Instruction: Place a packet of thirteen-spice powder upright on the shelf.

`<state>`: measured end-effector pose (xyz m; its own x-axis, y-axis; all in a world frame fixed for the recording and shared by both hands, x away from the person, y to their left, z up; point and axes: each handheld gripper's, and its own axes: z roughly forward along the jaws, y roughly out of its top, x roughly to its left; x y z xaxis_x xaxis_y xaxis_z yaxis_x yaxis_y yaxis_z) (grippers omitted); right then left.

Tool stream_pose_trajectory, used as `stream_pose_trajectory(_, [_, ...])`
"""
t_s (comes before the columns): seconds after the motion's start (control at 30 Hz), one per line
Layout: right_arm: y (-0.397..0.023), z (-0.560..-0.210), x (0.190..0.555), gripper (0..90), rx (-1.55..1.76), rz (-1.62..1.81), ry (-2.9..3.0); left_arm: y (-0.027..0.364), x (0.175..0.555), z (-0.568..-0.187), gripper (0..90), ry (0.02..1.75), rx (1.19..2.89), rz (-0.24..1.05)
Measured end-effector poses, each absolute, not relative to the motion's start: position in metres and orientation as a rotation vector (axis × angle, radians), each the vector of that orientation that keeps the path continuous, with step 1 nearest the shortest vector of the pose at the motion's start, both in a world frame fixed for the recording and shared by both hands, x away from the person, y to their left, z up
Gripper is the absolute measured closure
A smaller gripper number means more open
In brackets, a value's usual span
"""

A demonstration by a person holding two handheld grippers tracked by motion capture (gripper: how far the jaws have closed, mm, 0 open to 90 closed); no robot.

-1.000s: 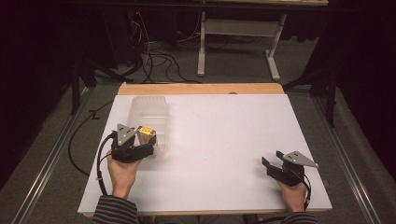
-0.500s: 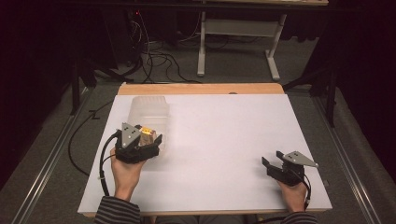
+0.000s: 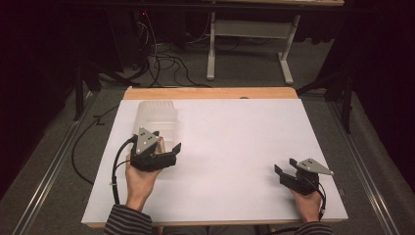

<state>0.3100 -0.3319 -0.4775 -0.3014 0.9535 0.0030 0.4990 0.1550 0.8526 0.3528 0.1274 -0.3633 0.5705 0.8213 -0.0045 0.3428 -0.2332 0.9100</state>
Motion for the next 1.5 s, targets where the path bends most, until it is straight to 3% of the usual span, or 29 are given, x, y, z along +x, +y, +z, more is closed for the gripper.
stream_pose_trajectory(1.5, [-0.332, -0.477, 0.309, 34.2, 1.377, 1.056, 1.872, 0.068, 0.344, -0.383, 20.8, 0.812, 1.867, 0.452])
